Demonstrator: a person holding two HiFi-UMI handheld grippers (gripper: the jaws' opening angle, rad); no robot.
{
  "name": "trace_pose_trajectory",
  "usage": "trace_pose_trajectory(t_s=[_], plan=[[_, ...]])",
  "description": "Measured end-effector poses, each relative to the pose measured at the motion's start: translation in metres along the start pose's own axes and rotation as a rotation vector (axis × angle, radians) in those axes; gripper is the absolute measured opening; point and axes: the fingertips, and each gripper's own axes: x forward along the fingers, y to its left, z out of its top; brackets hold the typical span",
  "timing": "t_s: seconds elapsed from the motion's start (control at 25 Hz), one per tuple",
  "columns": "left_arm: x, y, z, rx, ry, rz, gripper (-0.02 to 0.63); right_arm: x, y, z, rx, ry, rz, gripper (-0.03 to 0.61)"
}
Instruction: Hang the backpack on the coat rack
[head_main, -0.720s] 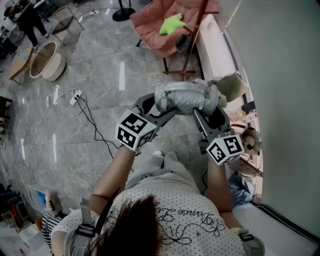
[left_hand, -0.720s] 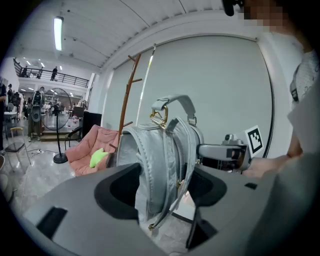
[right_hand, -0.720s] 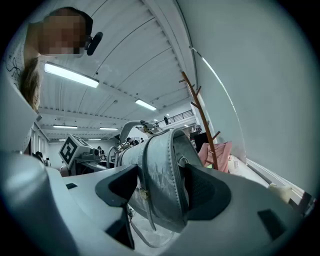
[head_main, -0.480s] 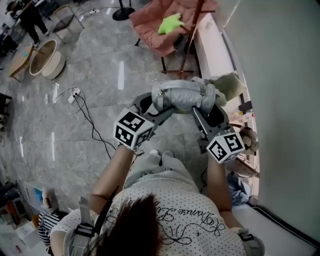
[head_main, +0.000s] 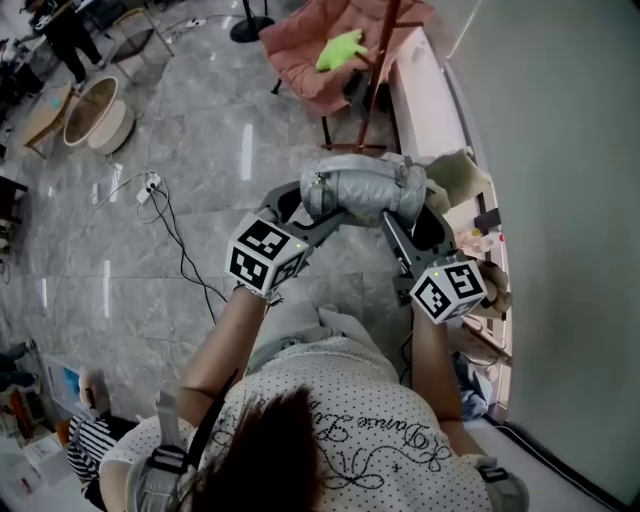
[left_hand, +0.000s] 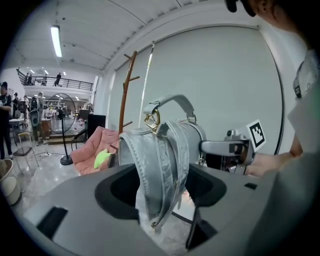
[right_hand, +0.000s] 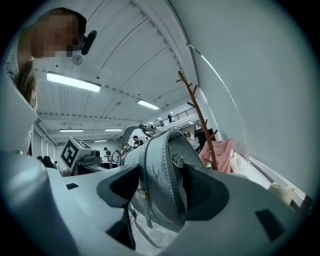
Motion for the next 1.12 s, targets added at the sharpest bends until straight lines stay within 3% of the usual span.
trace_pose_trajectory(t_s=[0.48,1.12], plan=[[0.039,0.02,0.031,0.011,-0.054,-0.014,0.27,0.021,-0.042,0.023,0.032,-0.067,-0.014,0.281],[0.126,0.171,0.083,0.067,-0.041,-0.115,0.27,0.171,-0.117,0.054,0.063,-0.078,-0.129,0.281]])
